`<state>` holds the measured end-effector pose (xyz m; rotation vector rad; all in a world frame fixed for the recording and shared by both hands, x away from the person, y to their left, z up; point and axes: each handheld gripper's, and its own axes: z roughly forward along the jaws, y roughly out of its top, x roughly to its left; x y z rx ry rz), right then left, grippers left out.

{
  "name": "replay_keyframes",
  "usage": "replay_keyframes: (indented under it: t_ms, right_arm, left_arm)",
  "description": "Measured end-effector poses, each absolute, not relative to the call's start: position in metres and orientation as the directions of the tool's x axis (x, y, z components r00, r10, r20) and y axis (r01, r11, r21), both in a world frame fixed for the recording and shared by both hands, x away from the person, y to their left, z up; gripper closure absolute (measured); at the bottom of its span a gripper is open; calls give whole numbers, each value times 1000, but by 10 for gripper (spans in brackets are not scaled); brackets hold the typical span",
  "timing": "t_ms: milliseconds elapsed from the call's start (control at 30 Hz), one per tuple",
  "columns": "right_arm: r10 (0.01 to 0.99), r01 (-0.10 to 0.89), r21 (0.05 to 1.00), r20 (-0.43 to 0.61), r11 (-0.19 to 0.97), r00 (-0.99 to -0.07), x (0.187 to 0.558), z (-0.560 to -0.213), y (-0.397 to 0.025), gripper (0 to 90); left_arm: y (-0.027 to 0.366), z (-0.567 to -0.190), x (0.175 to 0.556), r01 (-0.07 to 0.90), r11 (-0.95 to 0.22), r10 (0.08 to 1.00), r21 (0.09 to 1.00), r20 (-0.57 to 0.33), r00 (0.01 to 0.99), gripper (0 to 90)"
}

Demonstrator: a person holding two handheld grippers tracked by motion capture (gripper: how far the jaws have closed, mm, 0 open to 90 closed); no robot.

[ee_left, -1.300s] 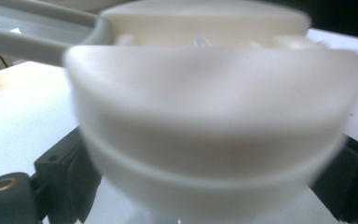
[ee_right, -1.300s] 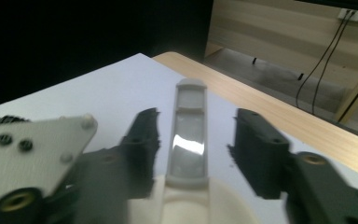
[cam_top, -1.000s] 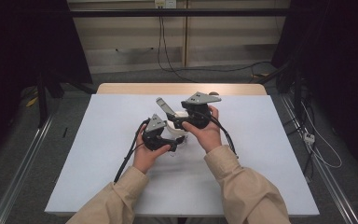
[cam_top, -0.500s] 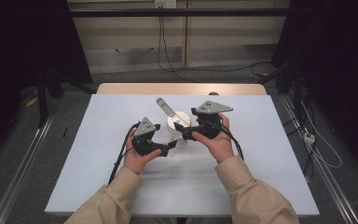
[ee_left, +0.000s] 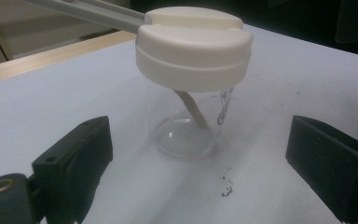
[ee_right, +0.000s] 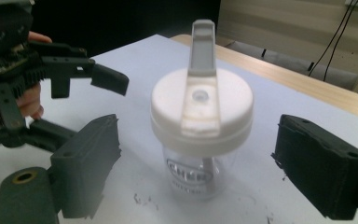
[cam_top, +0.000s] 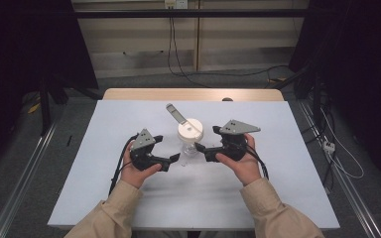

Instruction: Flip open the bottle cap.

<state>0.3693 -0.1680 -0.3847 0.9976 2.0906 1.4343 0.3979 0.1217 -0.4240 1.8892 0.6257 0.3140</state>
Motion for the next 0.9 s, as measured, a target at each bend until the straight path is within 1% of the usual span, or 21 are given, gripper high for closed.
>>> replay_keyframes:
  t_ms: [167, 267, 333, 367, 600, 733, 800, 900]
  right_arm:
    - [759, 338, 917, 63, 213, -648, 359, -398, -182, 128]
    - [762, 343, 918, 77, 197, -643, 352, -406, -192, 124]
    - [771, 344, 916, 65, 206, -634, 348, -411, -198, 121]
    - [772, 347, 915, 67, 204, -631, 345, -413, -201, 120]
    - [788, 365, 907, 65, 209, -612, 331, -426, -220, 116]
    - [792, 365, 910, 73, 196, -607, 325, -429, -229, 115]
    - [796, 367, 911, 76, 190, -600, 322, -431, -232, 115]
    - [800, 368, 911, 77, 186, -596, 318, -435, -238, 114]
  left_arm:
    - [135, -425, 394, 281, -299, 558, 912, -72, 827, 69]
    - [141, -427, 394, 305, -284, 550, 909, -106, 828, 68]
    - [144, -426, 393, 295, -294, 555, 909, -89, 827, 68]
    - [146, -427, 392, 302, -284, 556, 910, -100, 825, 67]
    - [158, -429, 388, 296, -315, 560, 902, -75, 825, 67]
    - [165, -431, 384, 307, -319, 564, 897, -81, 822, 68]
    - [170, -431, 383, 303, -329, 570, 894, -68, 819, 68]
    - [177, -433, 381, 315, -318, 578, 894, -80, 812, 68]
